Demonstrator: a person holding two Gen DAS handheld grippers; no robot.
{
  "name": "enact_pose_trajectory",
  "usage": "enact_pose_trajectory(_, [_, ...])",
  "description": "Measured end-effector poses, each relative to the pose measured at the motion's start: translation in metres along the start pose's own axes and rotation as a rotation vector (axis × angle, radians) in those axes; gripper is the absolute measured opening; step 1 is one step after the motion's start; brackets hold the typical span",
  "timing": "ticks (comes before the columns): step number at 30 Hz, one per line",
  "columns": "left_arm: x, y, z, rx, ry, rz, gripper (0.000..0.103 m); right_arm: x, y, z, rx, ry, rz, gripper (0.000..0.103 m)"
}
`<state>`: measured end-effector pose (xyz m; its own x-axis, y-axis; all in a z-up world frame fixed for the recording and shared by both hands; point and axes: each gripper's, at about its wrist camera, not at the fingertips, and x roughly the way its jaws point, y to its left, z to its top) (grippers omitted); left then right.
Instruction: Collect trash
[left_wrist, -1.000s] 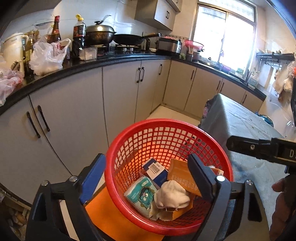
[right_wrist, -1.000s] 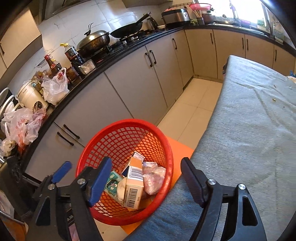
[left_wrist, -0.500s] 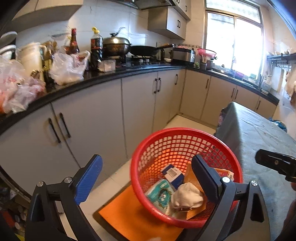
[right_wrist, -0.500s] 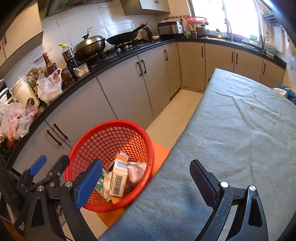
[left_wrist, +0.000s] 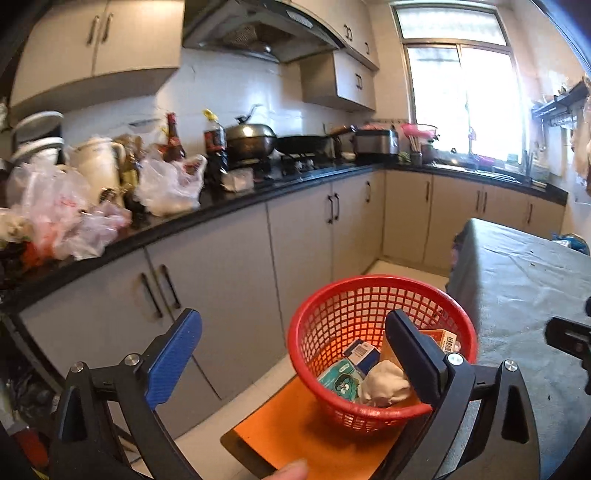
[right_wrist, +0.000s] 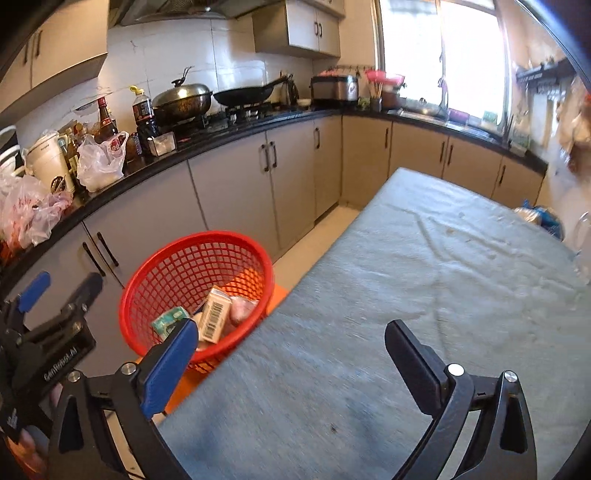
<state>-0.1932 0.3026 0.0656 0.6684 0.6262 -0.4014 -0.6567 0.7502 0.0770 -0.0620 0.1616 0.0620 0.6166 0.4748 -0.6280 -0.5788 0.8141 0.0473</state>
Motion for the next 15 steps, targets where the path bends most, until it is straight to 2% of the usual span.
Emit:
enact_pose_trajectory(2, [-0.01, -0.004, -0.003, 0.004, -0.005, 0.0, 0.099, -0.014, -0.005, -0.011, -0.005, -0.015, -0.022, 0.103])
enact_pose_trajectory(7, [-0.023, -0.02, -0.013, 0.028, 0.019, -0.07, 0.099, -0.032, -0.014, -0.029, -0.02, -0.021, -0.064, 0.103])
enact_pose_trajectory(15, [-0.037, -0.044, -0.024, 0.103, 0.028, -0.077, 0.099, -0.05, -0.025, -0.048, -0.017, -0.032, -0.065, 0.103])
